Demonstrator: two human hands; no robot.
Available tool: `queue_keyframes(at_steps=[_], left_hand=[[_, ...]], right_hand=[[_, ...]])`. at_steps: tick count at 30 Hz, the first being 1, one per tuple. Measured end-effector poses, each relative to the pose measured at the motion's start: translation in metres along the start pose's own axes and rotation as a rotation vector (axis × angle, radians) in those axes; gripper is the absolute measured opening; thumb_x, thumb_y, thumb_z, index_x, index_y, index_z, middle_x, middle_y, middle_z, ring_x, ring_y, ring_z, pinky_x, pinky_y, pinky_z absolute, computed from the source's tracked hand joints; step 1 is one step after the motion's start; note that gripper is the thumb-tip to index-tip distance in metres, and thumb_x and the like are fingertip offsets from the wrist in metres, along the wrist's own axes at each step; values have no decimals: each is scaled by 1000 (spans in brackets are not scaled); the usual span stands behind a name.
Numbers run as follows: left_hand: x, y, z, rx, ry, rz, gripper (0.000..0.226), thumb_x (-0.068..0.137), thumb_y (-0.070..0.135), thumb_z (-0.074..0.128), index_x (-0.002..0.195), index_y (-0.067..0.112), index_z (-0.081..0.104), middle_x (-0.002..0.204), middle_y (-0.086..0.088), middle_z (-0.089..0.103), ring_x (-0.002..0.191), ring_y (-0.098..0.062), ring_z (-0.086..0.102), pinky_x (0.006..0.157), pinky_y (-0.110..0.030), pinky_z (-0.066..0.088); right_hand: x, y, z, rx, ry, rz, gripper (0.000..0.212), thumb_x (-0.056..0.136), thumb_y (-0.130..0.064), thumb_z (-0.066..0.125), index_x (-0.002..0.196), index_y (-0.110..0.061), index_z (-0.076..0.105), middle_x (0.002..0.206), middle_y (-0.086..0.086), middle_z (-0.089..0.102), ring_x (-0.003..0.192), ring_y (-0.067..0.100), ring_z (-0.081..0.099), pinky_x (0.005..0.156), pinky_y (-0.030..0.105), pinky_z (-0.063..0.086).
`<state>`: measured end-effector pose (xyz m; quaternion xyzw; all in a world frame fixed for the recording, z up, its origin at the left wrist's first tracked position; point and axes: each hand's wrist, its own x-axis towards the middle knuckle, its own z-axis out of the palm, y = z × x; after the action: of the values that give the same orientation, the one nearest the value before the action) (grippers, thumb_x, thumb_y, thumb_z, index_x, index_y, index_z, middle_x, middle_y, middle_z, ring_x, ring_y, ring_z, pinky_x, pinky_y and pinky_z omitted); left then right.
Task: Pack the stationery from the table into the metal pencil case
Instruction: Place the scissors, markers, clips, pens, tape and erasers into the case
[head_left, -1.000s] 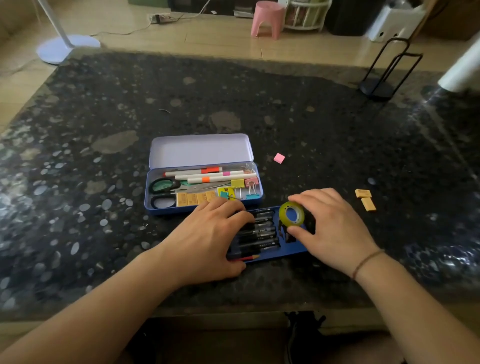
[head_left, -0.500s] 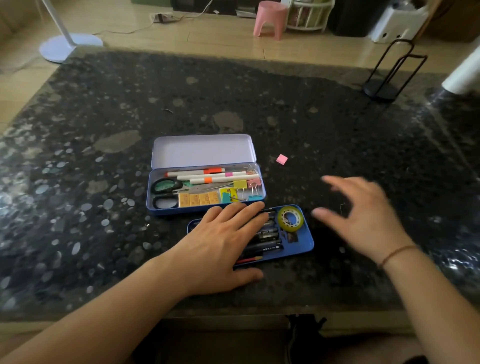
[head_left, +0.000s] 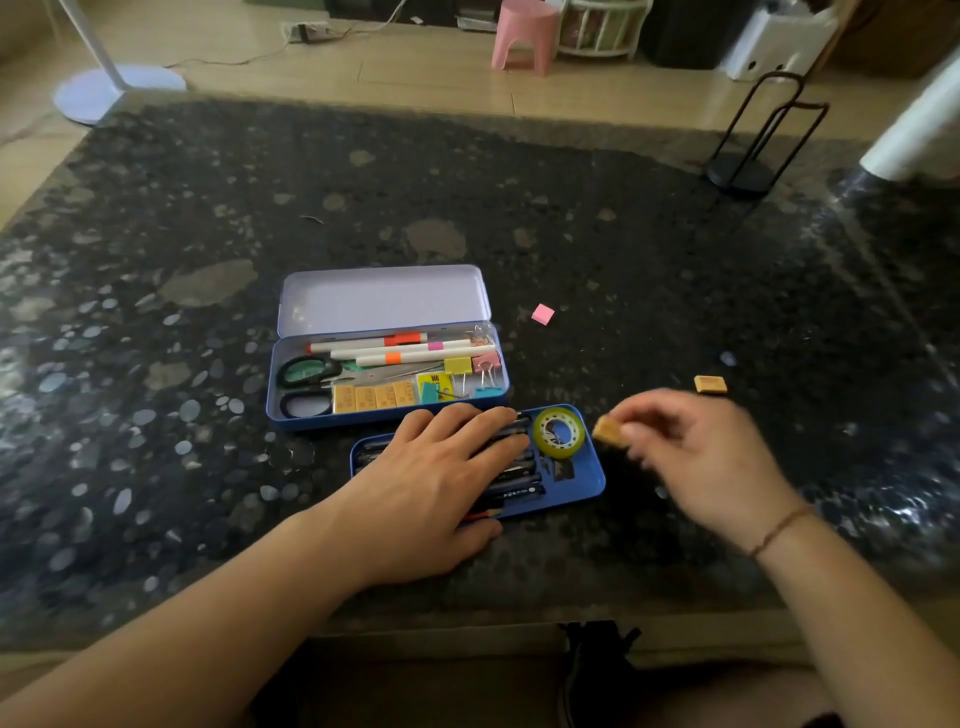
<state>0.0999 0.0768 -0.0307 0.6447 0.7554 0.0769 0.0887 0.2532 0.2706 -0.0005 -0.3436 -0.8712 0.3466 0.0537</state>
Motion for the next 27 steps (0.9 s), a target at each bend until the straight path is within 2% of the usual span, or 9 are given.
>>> queue_keyframes(at_steps=[2,5,9,13,16,19,23,27], left_hand=[[0,1,-1,0,-6,-3,73,86,55,50,148,32,19,157,9,16,141,-17,16,112,-40,20],[0,0,0,5,-8,-2,72,87,55,49,148,33,18,157,9,14,141,-17,15,113,-40,20],[0,-1,1,9,-16,4,71,87,56,48,148,33,17,157,9,14,141,-17,14,113,-40,20],[0,-1,1,13,-8,7,71,86,55,50,147,33,20,156,9,16,140,-17,16,112,-41,23],[0,-1,1,13,-13,5,71,87,55,50,147,33,18,156,9,15,140,-17,15,113,-42,22],[1,-1,0,10,-13,5,71,87,54,50,147,34,17,157,9,14,141,-17,14,113,-42,21],[1,0,0,8,-29,-7,71,88,54,49,148,35,16,157,8,12,141,-18,11,114,-42,19],[2,0,0,18,-29,-15,72,87,55,49,148,35,17,157,8,11,141,-19,12,113,-43,18]], right_hand=[[-9,-13,15,-53,-114,-94,20,86,-16,65,92,-34,69,90,-19,65,84,-4,60,78,16,49],[-11,-16,31,-214,-80,-192,17,87,-18,64,100,-28,70,96,-16,62,89,-3,56,81,9,40],[-7,-12,38,-333,-19,-240,16,86,-24,64,100,-28,70,99,-13,61,96,2,53,82,18,45],[-8,-15,40,-417,38,-210,18,85,-37,65,103,-34,64,99,-14,63,91,3,51,69,15,37],[-10,-15,40,-496,24,-189,27,81,-49,65,106,-39,61,101,-16,64,88,1,47,66,16,40],[-10,-15,42,-489,11,-191,29,81,-47,66,109,-38,64,104,-16,65,95,3,50,72,20,45],[-8,-16,43,-502,44,-264,27,80,-40,69,106,-34,70,101,-12,70,90,6,54,68,22,44],[-7,-16,38,-511,28,-244,36,80,-47,67,115,-40,62,98,-14,65,85,3,47,67,23,42]])
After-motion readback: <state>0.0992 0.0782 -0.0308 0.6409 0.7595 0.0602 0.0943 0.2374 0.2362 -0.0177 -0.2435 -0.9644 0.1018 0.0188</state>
